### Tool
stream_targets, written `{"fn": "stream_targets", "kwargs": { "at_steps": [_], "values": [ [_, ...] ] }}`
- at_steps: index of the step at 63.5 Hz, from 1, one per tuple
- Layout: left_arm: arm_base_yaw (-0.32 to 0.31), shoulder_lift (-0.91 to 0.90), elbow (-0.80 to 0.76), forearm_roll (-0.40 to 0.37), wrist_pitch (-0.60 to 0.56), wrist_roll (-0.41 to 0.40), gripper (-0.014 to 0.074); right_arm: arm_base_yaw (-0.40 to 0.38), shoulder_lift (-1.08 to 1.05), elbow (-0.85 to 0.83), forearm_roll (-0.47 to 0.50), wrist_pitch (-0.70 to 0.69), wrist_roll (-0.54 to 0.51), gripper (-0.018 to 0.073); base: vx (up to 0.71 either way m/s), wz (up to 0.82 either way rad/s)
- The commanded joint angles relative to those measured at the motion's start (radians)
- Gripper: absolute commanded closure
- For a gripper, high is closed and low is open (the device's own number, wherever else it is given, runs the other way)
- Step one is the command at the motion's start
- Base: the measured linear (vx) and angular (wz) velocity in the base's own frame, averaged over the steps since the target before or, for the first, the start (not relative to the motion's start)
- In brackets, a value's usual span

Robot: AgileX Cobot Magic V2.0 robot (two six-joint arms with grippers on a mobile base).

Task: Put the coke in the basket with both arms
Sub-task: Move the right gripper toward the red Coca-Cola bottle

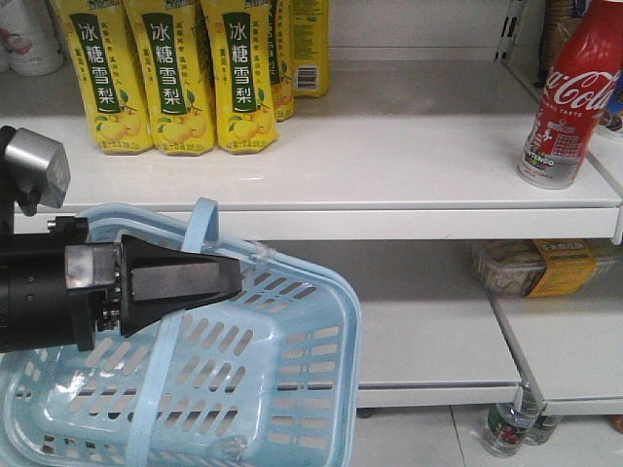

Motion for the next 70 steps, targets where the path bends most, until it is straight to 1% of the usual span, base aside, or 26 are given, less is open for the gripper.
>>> {"fn": "stream_targets", "kwargs": {
  "at_steps": [1, 4, 7, 8, 10, 11, 13, 14, 19, 22, 24, 26, 29, 33, 37, 40, 43, 46, 49, 54, 62, 65, 70],
  "values": [
    [-0.003, -0.022, -0.022, -0.084, 0.012, 0.008, 0.0603, -0.003, -0.018, -0.032, -0.014, -0.038, 0.004, 0.0564, 0.0, 0.0],
    [-0.003, -0.022, -0.022, -0.084, 0.012, 0.008, 0.0603, -0.003, -0.018, -0.08, -0.083, 0.005, -0.009, 0.0564, 0.0, 0.0],
    [-0.003, -0.022, -0.022, -0.084, 0.012, 0.008, 0.0603, -0.003, -0.015, -0.136, -0.173, 0.055, -0.029, 0.0564, 0.0, 0.0],
    [-0.003, -0.022, -0.022, -0.084, 0.012, 0.008, 0.0603, -0.003, -0.011, -0.169, -0.225, 0.086, -0.037, 0.0564, 0.0, 0.0],
    [-0.003, -0.022, -0.022, -0.084, 0.012, 0.008, 0.0603, -0.003, -0.003, -0.216, -0.295, 0.131, -0.051, 0.0564, 0.0, 0.0],
    [-0.003, -0.022, -0.022, -0.084, 0.012, 0.008, 0.0603, -0.003, 0.002, -0.242, -0.35, 0.156, -0.059, 0.0564, 0.0, 0.0],
    [-0.003, -0.022, -0.022, -0.084, 0.012, 0.008, 0.0603, -0.003, 0.017, -0.307, -0.42, 0.224, -0.073, 0.0564, 0.0, 0.0],
    [-0.003, -0.022, -0.022, -0.084, 0.012, 0.008, 0.0603, -0.003, 0.029, -0.347, -0.47, 0.267, -0.075, 0.0564, 0.0, 0.0],
    [-0.003, -0.022, -0.022, -0.084, 0.012, 0.008, 0.0603, -0.003, 0.097, -0.484, -0.635, 0.41, -0.087, 0.0564, 0.0, 0.0],
    [-0.003, -0.022, -0.022, -0.084, 0.012, 0.008, 0.0603, -0.003, 0.135, -0.562, -0.699, 0.484, -0.105, 0.0564, 0.0, 0.0],
    [-0.003, -0.022, -0.022, -0.084, 0.012, 0.008, 0.0603, -0.003, 0.167, -0.614, -0.722, 0.538, -0.121, 0.0563, 0.0, 0.0],
    [-0.003, -0.022, -0.022, -0.084, 0.012, 0.008, 0.0603, -0.003, 0.201, -0.661, -0.731, 0.586, -0.14, 0.0561, 0.0, 0.0],
    [-0.003, -0.022, -0.022, -0.084, 0.012, 0.008, 0.0603, -0.003, 0.25, -0.709, -0.727, 0.632, -0.195, 0.056, 0.0, 0.0],
    [-0.003, -0.022, -0.022, -0.084, 0.012, 0.008, 0.0603, -0.003, 0.313, -0.77, -0.711, 0.657, -0.303, 0.0556, 0.0, 0.0],
    [-0.003, -0.022, -0.022, -0.084, 0.012, 0.008, 0.0603, -0.003, 0.374, -0.828, -0.676, 0.672, -0.446, 0.054, 0.0, 0.0],
    [-0.003, -0.022, -0.022, -0.084, 0.012, 0.008, 0.0603, -0.003, 0.419, -0.861, -0.648, 0.675, -0.572, 0.0518, 0.0, 0.0],
    [-0.003, -0.022, -0.022, -0.084, 0.012, 0.008, 0.0603, -0.003, 0.465, -0.887, -0.622, 0.658, -0.656, 0.0496, 0.0, 0.0],
    [-0.003, -0.022, -0.022, -0.084, 0.012, 0.008, 0.0603, -0.003, 0.496, -0.898, -0.617, 0.617, -0.734, 0.0486, 0.0, 0.0],
    [-0.003, -0.022, -0.022, -0.084, 0.012, 0.008, 0.0603, -0.003, 0.516, -0.904, -0.608, 0.581, -0.754, 0.0483, 0.0, 0.0],
    [-0.003, -0.022, -0.022, -0.084, 0.012, 0.008, 0.0603, -0.003, 0.54, -0.906, -0.572, 0.504, -0.75, 0.0483, 0.0, 0.0],
    [-0.003, -0.022, -0.022, -0.084, 0.012, 0.008, 0.0603, -0.003, 0.572, -0.906, -0.564, 0.482, -0.75, 0.0473, 0.0, 0.0],
    [-0.003, -0.022, -0.022, -0.084, 0.012, 0.008, 0.0603, -0.003, 0.583, -0.906, -0.54, 0.478, -0.75, 0.0454, 0.0, 0.0],
    [-0.003, -0.022, -0.022, -0.084, 0.012, 0.008, 0.0603, -0.003, 0.597, -0.906, -0.495, 0.474, -0.752, 0.0384, 0.0, 0.0]
  ]
}}
